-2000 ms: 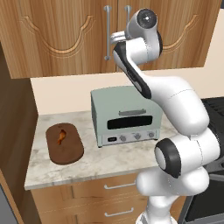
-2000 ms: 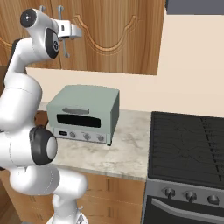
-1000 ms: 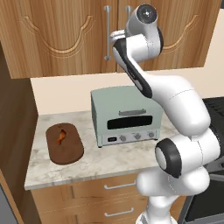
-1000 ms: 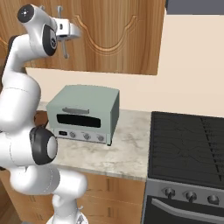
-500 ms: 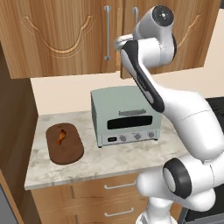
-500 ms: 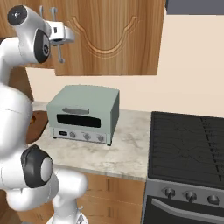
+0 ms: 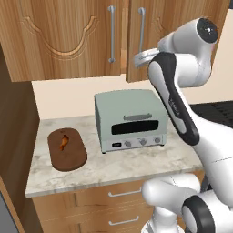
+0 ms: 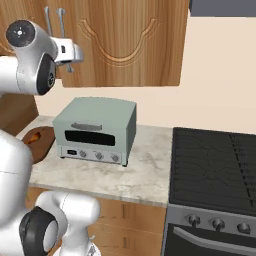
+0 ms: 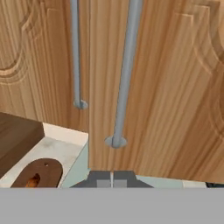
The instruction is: Open the cabinet, retrieve the rolling pin, and place it next to the meat on the cutting board to prepare for tenderizing.
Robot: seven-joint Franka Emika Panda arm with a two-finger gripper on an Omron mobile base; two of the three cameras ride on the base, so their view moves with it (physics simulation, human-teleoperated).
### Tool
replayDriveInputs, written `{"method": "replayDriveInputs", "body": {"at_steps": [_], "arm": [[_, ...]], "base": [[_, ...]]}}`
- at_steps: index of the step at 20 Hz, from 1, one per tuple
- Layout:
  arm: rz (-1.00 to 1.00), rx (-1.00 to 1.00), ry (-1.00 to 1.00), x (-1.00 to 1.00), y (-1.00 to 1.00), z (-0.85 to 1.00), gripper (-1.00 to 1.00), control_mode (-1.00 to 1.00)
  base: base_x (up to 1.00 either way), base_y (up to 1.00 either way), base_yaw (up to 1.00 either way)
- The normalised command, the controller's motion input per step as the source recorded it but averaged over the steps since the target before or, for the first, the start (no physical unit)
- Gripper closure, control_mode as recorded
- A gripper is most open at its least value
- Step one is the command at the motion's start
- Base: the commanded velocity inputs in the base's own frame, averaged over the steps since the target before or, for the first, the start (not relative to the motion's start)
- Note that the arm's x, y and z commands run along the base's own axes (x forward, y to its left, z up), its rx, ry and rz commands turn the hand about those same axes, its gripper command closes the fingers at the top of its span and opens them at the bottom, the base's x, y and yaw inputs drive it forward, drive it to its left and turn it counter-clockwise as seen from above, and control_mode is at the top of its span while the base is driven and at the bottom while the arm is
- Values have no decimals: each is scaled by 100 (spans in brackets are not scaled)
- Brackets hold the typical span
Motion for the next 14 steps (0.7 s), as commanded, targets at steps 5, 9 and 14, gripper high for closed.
{"method": "replayDriveInputs", "body": {"at_steps": [5,9,14], "arm": [[12,-2,0,-46,21,-5,-100,-100],[9,-15,-8,-47,74,-1,-100,-100],[0,-15,-6,-33,58,13,-100,-100]], "base": [[0,0,0],[0,0,0],[0,0,0]]}}
